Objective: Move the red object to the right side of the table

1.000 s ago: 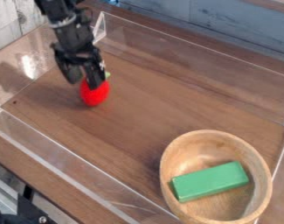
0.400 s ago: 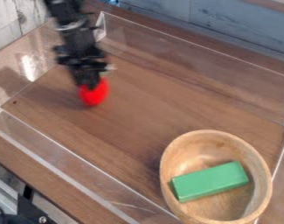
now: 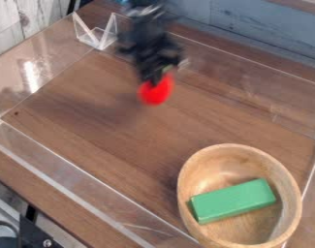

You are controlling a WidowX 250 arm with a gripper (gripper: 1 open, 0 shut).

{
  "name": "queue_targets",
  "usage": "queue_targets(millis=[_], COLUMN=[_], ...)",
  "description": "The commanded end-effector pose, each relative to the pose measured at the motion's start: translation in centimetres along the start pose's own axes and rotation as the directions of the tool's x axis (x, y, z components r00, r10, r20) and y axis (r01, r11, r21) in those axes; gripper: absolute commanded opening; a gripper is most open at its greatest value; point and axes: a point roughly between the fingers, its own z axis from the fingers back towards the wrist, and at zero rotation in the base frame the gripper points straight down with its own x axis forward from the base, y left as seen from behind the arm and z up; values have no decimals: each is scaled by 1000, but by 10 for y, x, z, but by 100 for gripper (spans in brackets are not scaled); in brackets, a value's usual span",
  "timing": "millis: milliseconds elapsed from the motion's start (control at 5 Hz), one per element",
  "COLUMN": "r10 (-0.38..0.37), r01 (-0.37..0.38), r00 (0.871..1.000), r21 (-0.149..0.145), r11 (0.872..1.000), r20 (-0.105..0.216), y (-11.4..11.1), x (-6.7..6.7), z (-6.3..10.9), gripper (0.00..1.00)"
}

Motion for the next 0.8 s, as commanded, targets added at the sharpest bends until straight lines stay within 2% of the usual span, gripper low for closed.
queue_targets(millis=[0,200,400,600], r10=[-56,-69,-59,-31], r01=[55,68,57,30], r00=[996,994,995,996], r21=[20,22,26,13], r11=[998,997,998,999], r20=[72,82,82,85], y=[-32,-49,-58,-66], x=[31,38,37,31], z=[26,32,32,19], gripper=[0,0,0,0])
